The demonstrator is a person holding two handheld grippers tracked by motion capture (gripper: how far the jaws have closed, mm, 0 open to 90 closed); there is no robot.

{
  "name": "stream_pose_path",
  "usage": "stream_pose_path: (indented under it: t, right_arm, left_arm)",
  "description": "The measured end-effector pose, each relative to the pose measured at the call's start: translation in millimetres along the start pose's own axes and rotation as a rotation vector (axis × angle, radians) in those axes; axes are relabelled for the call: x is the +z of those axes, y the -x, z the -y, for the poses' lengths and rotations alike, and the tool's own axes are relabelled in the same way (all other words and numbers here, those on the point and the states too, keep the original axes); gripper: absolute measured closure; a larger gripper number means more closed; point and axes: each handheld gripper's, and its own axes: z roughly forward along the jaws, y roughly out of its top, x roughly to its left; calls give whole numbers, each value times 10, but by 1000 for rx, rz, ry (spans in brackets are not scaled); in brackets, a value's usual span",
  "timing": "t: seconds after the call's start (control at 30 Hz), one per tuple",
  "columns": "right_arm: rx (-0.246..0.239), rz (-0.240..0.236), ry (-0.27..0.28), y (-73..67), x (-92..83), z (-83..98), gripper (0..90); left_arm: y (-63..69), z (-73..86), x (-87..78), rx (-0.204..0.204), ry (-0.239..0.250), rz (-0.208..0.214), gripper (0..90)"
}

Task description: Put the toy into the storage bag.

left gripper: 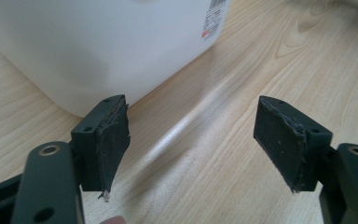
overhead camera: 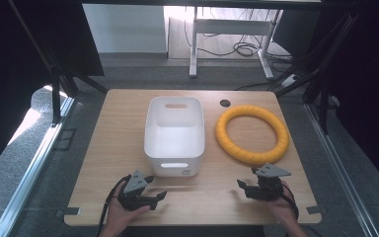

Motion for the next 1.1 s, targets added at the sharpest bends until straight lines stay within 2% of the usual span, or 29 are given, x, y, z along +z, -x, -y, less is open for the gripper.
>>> stream_pose_path:
  t: [0.1,0.13,0.2,0.37,0.6,0.77,0.8,1.03,1.1]
  right_arm:
    - [-7,-7,6,-11,-12,3,263]
    - [-32,-17,5,-39,-27,7,272]
    - [-52,-16,0,-60,-33,3,284]
    - [-32,-41,-2,-43,-21,-1,279]
    - [-1,-64,-31,28,-29,19,264]
    - [-4,-98,-56,33,-42,-12,264]
    - [-14,-112,-61,39,-56,-56,263]
    - [-48,-126,-68,91,-85,-235,261]
    - [-66,-147,-91,125,-95,-337,248]
  left_arm:
    - [7,-4,-3,1,-1,3,266]
    - [13,-5,-1,1,-1,3,266]
    - [31,-7,13,9,-9,9,266]
    - [29,-3,47,10,-21,14,266]
    - [55,0,86,17,-43,27,266]
    - [84,0,99,17,-49,27,265]
    - [87,2,111,17,-54,29,265]
    - [104,-8,120,17,-57,47,265]
    - [116,-12,126,20,-58,51,265]
